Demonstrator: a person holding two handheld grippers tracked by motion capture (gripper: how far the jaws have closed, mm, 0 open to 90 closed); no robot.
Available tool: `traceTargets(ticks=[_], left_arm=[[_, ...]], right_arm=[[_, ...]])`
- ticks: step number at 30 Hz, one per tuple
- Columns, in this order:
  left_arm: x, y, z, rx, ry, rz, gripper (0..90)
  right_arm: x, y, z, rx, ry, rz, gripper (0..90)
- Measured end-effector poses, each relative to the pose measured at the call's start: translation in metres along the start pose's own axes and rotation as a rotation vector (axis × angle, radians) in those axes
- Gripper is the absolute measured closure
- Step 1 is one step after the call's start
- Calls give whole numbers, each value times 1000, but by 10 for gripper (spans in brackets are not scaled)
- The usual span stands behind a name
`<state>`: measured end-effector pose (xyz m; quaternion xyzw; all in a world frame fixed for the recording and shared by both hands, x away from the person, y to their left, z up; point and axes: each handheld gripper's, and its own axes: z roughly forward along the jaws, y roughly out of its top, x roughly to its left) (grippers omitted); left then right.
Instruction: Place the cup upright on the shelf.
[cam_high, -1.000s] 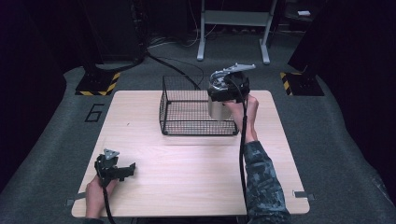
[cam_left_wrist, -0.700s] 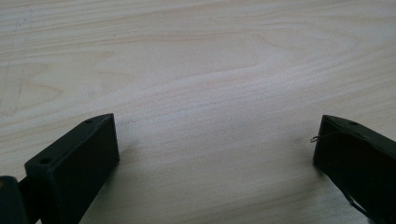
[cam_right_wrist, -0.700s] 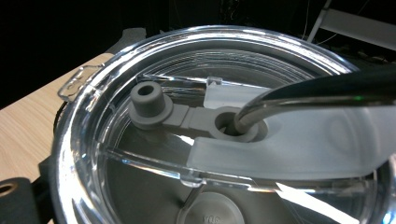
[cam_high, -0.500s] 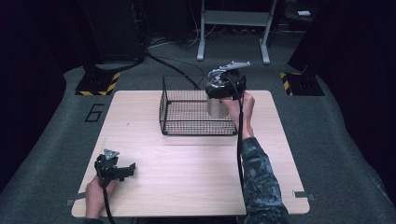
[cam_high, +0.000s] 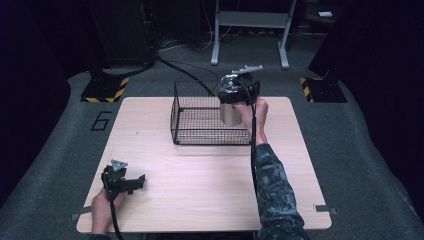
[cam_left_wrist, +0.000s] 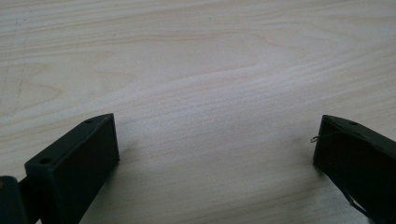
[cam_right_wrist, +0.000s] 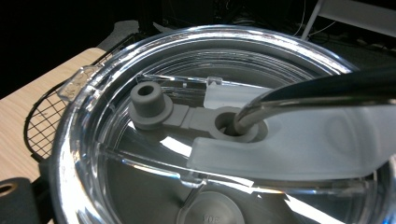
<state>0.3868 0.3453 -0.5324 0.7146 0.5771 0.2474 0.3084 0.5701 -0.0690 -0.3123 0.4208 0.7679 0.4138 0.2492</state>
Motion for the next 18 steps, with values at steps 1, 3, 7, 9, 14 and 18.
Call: traceTargets(ticks=[1, 3, 7, 9, 14, 18], left_arm=[[0, 0, 0, -1, 1, 0, 0], [0, 0, 0, -1, 2, 1, 0], [0, 0, 0, 1, 3, 4, 0], [1, 0, -1, 10, -1, 16, 0], [1, 0, -1, 9, 1, 16, 0], [1, 0, -1, 9, 0, 15, 0]], right_arm=[[-1, 0, 2, 0, 0, -2, 35], [-2, -1, 7, 3, -3, -3, 35], [-4, -2, 14, 8, -7, 14, 35], [-6, -4, 19, 15, -8, 16, 35], [-8, -6, 29, 28, -11, 40, 35], [-10, -9, 38, 38, -13, 59, 35]])
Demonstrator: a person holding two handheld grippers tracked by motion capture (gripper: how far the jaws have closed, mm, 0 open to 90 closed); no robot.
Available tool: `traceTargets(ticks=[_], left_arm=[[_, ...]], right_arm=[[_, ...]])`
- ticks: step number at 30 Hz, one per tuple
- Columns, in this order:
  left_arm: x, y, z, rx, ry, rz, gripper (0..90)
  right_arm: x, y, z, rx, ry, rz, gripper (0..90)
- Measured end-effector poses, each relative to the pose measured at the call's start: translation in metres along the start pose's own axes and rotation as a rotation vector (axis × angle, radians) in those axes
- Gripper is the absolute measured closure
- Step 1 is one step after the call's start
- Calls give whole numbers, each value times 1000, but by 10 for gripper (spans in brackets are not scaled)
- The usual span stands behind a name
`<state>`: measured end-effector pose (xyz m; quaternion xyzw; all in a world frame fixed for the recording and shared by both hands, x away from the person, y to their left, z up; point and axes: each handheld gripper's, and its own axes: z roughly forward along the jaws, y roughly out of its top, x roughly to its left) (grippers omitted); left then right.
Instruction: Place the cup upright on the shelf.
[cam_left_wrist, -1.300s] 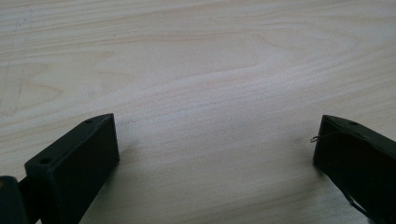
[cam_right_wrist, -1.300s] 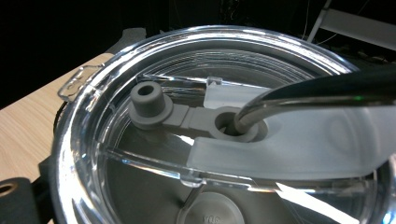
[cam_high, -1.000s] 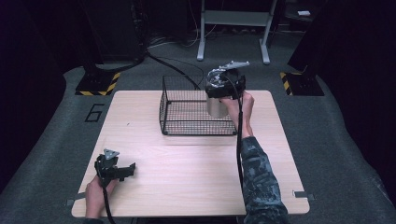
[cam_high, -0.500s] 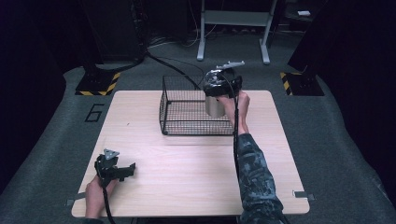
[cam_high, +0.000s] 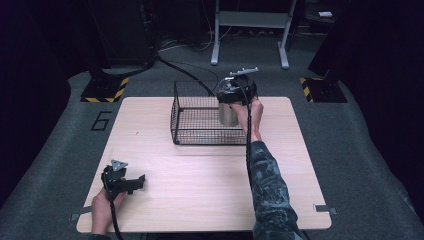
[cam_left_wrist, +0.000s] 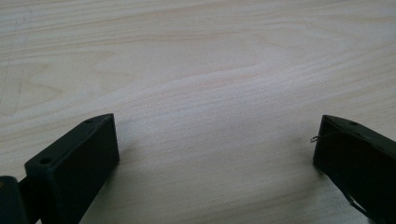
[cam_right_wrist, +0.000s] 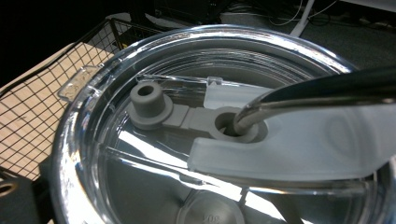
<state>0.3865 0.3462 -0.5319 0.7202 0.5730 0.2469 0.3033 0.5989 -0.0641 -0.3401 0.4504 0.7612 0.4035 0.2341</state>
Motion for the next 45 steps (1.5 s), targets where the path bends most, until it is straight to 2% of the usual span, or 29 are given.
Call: traceTargets(ticks=[5, 6, 8, 9, 10, 13, 15, 17, 18, 24, 33, 45], left_arm=[[0, 0, 0, 1, 0, 2, 0], [1, 0, 0, 6, 0, 8, 0], [1, 0, 0, 5, 0, 7, 0], [1, 0, 0, 6, 0, 7, 0], [1, 0, 0, 6, 0, 8, 0], [1, 0, 0, 5, -1, 8, 0], [1, 0, 0, 5, -1, 8, 0], [1, 0, 0, 6, -1, 8, 0], [0, 0, 0, 5, -1, 7, 0], [0, 0, 0, 2, 0, 3, 0], [0, 0, -1, 5, -2, 1, 0], [0, 0, -1, 6, -3, 10, 0]], right_arm=[[-1, -3, 11, 7, -2, 28, 35], [-2, -4, 12, 13, -2, 16, 35], [0, -5, 15, 14, 0, 44, 35], [0, -6, 17, 13, 1, 46, 35], [-1, -7, 19, 14, 2, 27, 35], [2, -9, 27, 26, 2, 50, 35], [3, -10, 31, 35, 1, 49, 35], [3, -11, 34, 35, 8, 29, 35], [5, -11, 36, 40, 9, 47, 35], [12, -12, 46, 56, 22, 51, 35], [21, -14, 60, 78, 34, 33, 35], [20, -20, 78, 109, 33, 39, 35]])
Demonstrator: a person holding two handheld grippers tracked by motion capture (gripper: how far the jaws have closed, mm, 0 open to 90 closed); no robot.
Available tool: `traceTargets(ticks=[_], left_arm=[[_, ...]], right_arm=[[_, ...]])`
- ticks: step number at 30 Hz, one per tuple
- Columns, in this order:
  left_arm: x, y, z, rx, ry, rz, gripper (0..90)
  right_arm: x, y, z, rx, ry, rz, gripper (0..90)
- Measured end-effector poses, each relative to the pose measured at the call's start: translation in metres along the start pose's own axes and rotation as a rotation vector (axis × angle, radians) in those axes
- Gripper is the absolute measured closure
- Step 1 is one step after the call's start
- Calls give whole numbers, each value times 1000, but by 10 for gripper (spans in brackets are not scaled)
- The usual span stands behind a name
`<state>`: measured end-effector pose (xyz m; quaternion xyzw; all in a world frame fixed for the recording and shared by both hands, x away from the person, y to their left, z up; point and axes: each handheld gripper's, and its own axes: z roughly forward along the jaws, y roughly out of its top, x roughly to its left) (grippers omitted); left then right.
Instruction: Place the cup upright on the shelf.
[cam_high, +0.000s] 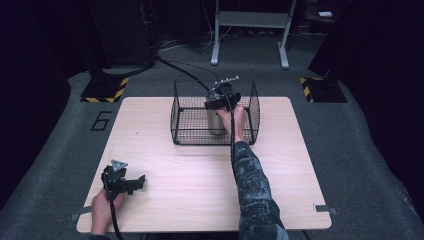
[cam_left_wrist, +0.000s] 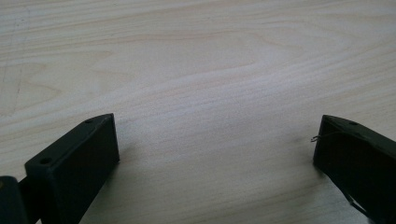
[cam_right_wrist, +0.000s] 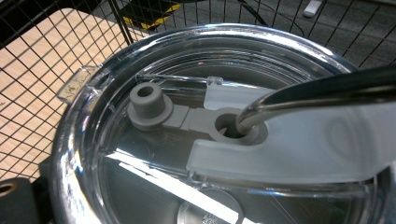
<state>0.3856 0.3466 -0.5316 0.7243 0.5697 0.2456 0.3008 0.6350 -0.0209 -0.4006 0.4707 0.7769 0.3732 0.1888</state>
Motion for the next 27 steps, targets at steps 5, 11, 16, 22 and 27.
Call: traceTargets(ticks=[5, 11, 16, 22, 27], left_arm=[[0, 0, 0, 0, 0, 0, 0], [0, 0, 0, 1, 0, -1, 0], [-1, 0, 1, -11, 1, -16, 0], [-1, 0, 1, -12, 1, -18, 0], [-1, 0, 1, -13, 1, -18, 0]], right_arm=[[-1, -2, 1, 6, 8, -1, 35], [0, -8, -1, 13, 15, -24, 34], [-4, -18, -7, 1, 38, -42, 34], [0, -18, -7, 3, 33, -64, 32], [-4, -18, -9, 6, 39, -60, 32]])
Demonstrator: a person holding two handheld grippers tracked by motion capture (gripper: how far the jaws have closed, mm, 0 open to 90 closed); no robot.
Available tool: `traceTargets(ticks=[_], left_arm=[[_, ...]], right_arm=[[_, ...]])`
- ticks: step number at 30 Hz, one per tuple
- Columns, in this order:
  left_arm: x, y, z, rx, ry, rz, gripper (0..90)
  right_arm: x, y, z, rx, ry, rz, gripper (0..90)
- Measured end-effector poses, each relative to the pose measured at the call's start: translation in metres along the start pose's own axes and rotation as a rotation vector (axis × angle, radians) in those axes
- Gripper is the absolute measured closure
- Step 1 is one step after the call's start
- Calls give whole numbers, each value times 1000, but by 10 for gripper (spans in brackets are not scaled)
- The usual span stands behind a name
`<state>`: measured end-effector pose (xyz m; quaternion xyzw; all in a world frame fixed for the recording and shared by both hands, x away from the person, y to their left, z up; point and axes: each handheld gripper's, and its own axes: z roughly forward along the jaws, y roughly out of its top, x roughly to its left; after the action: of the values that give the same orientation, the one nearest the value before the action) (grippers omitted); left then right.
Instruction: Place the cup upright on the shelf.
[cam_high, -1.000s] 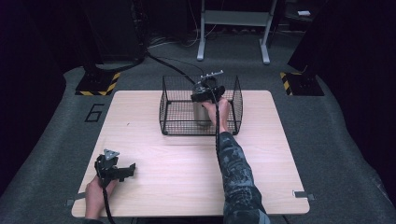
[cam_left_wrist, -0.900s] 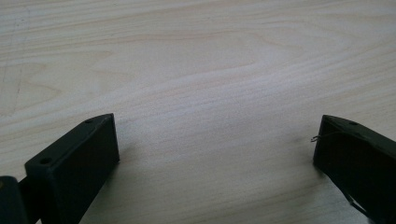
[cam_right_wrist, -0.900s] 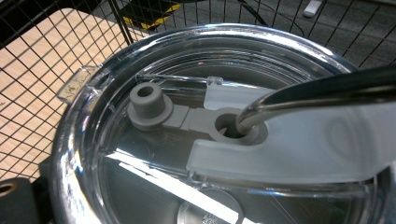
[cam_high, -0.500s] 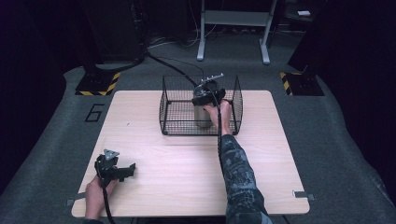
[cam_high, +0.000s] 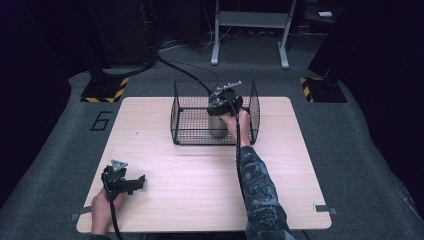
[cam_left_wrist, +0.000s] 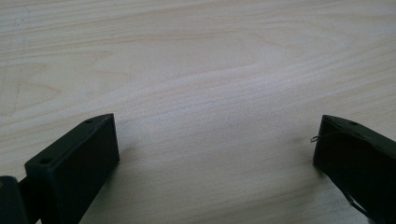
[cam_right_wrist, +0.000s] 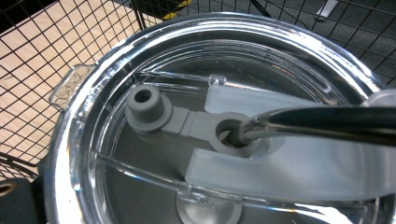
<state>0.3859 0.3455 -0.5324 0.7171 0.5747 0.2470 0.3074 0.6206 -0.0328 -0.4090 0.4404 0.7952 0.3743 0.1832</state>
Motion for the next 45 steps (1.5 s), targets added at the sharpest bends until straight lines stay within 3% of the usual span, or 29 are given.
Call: traceTargets(ticks=[12, 21, 30, 35, 37, 45], left_arm=[[1, 0, -1, 9, -1, 12, 0], [0, 0, 0, -2, 0, 2, 0], [0, 0, 0, -2, 0, 2, 0], [0, 0, 0, -2, 0, 1, 0], [0, 0, 0, -2, 0, 2, 0], [0, 0, 0, -1, 0, 3, 0]], right_arm=[[2, 0, -1, 0, -16, 41, 0], [2, -5, -13, 11, 14, 41, 0], [0, -11, -45, -26, 8, 26, 0], [-4, -16, -66, -40, -9, 42, 0], [-8, -21, -75, -50, -9, 24, 0], [-16, -42, -103, -81, 8, 25, 0]])
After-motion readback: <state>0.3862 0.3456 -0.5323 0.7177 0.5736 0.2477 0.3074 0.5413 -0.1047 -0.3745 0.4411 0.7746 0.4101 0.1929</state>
